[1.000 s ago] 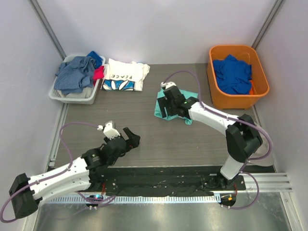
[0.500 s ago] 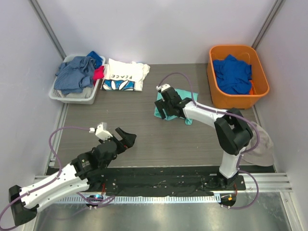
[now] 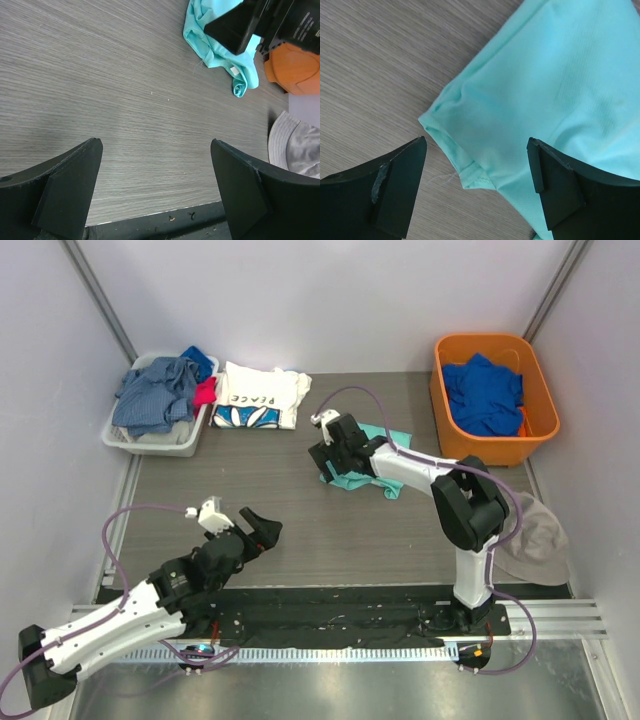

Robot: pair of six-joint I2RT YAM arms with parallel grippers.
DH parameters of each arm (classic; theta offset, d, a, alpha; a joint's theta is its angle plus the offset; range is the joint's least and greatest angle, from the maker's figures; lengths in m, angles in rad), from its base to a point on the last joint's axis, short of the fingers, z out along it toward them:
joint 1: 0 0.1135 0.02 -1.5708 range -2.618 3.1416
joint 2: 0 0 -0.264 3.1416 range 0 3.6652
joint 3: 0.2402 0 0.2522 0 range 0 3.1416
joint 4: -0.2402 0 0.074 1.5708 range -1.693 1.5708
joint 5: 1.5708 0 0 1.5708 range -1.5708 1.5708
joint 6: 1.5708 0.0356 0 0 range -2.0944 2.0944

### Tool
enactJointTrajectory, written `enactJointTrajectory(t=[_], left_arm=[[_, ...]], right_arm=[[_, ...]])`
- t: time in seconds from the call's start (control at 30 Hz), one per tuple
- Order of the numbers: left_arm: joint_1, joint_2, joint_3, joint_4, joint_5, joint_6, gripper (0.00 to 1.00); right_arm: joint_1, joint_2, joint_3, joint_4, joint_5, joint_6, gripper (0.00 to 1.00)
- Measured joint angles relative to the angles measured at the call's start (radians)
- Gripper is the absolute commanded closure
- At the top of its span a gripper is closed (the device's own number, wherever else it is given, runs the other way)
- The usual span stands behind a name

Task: Fold and stack the t-shirts
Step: Neatly place the folded tshirt to the corner

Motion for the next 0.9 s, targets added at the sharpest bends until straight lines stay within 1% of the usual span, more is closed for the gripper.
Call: enactJointTrajectory(t=[0.43,0.5,0.6,0.63,0.7,0.73,0.83,0.9], left_arm=[[0.0,-0.041,-0.021,-0.036,-0.007,-0.024,0.05],[0.0,-0.047,-0.024,-0.041,-0.008,-0.026,0.05],[0.0,-0.053,-0.026,-0.047,-0.008,-0.027,0.05],[0.0,-0.056,-0.027,-0.049,-0.009,-0.028,0.05],[0.0,-0.062,-0.028,-0.055,-0.009,-0.028,0.05],[0.0,-0.064,-0.028,-0.059,-0.009,-0.028,0.05],[0.0,-0.072,-0.03,-0.066,-0.01,-0.029,0.05],[0.0,-0.073,-0.03,-0.067,-0.011,-0.03,0.05]], right_arm=[[0.0,0.148,0.085,0.0,-0.079,-0.005,0.09],[0.0,0.152,0.098,-0.002,-0.082,-0.005,0.11],[0.0,0.162,0.104,-0.004,-0.084,-0.008,0.27],[0.0,0.163,0.107,-0.004,-0.084,-0.008,0.35],[0.0,0.164,0.107,-0.004,-0.08,-0.013,0.42],[-0.001,0.165,0.108,-0.004,-0.078,-0.013,0.52],[-0.003,0.167,0.111,-0.005,-0.072,-0.013,0.69],[-0.003,0.169,0.116,-0.004,-0.068,-0.013,0.73]])
